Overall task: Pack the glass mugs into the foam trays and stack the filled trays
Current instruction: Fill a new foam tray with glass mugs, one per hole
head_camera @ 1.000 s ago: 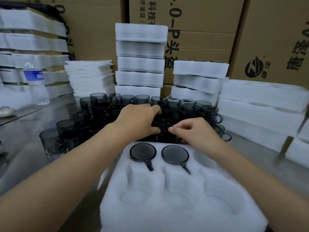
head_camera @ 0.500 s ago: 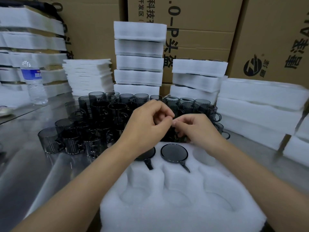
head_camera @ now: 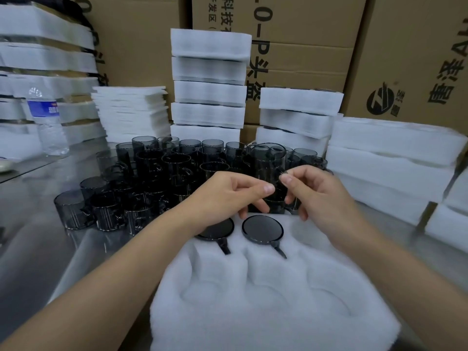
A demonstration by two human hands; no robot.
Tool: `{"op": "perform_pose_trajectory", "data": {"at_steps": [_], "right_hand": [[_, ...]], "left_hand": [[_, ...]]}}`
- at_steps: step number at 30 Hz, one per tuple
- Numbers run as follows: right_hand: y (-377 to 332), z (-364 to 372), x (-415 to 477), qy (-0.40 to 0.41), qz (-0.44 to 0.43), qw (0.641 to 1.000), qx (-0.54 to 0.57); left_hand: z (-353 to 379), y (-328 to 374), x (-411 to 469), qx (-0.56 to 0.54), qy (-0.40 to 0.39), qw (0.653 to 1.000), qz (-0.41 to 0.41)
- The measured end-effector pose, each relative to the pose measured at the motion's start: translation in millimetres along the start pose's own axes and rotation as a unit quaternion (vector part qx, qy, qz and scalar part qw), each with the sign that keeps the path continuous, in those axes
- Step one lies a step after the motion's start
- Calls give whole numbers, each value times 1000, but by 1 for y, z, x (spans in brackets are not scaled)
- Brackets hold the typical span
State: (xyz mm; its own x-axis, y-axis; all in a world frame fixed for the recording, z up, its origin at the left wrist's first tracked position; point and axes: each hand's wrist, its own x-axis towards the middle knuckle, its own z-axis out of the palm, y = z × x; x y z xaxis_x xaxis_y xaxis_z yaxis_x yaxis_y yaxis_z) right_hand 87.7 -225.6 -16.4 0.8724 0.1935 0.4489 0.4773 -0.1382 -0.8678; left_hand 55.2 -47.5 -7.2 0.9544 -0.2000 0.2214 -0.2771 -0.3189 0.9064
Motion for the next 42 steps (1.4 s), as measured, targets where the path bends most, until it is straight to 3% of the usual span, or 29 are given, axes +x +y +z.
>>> {"op": "perform_pose_trajectory", "data": {"at_steps": [4, 14, 32, 42], "right_hand": [[-2, -1, -2, 22, -25, 998, 44], [4, 2, -3, -48, -35, 998, 30], [8, 2, -7, -91, -74, 990, -82], [9, 2, -7, -65, -72, 991, -93]], "left_hand": [[-2, -1, 2, -9, 3, 1000, -18], [-8, -4, 2, -138, 39, 989, -32], [-10, -12, 3, -138, 79, 987, -7], [-12, -16, 5, -107, 64, 992, -18]]}}
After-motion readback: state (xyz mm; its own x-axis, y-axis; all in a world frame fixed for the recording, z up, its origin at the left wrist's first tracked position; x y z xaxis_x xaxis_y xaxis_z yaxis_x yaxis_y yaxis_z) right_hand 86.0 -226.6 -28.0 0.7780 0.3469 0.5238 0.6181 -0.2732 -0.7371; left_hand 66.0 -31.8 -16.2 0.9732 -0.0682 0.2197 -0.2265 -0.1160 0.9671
